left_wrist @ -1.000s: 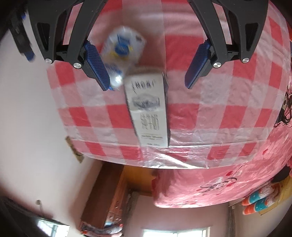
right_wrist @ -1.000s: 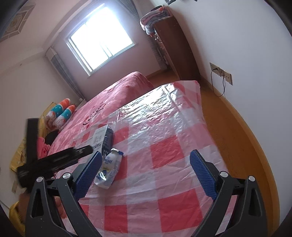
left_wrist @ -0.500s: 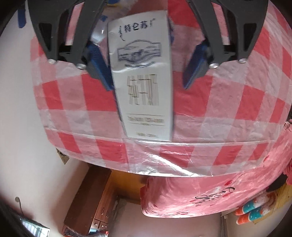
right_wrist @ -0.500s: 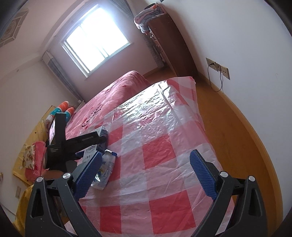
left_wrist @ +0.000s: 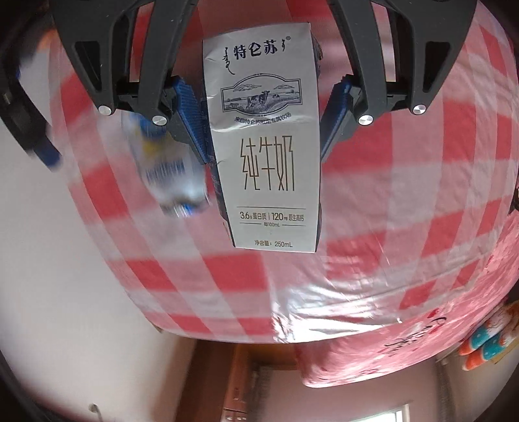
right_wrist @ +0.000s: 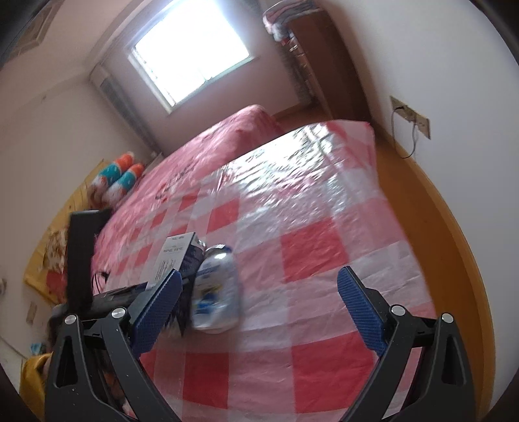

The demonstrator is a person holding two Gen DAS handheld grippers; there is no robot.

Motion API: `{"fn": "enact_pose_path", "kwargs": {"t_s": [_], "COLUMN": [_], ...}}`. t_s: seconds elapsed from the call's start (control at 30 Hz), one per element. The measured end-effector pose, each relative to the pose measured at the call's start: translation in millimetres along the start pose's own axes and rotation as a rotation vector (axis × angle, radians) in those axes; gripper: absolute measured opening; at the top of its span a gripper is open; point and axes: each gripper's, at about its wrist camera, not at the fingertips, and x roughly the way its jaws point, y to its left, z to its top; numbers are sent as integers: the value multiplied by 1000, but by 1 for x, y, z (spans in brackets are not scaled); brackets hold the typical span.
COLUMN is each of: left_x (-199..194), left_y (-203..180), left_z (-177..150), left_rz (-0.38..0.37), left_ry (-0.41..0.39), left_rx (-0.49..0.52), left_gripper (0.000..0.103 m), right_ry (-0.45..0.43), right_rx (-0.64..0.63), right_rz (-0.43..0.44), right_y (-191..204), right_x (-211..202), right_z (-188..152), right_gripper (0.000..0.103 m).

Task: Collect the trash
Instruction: 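Grasp the white milk carton with the left tool while the right tool grasps the Magic Day bottle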

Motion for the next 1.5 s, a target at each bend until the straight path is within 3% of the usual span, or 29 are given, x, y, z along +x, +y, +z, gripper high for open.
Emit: {"fn": "enact_pose_path", "kwargs": {"t_s": [0.17,0.77,0.9,1.33,1.5], "left_x": [-21,-63,-72,-94,-97], "left_y": [10,87,101,137,150], "left_z": [-32,-101,-116,-140,-148], "left_rz": [-48,-9,-3,-21,-48], "left_ry": [3,-56,-56,-70,-75], "left_rx": [-45,-215,-241,-276,-297], "left_gripper": [66,66,66,66,66], "right_ry": [52,140,155,185,179], "right_rx": [-68,-232,-253,-357,-372], "right_rz": [8,-91,-119,-223,-252], "right_y": [17,59,64,83,84], "right_x": [13,60,68,84,85], "right_z": [-6,-17,-18,-25,-27], "right_gripper": [95,95,87,84,74]}}
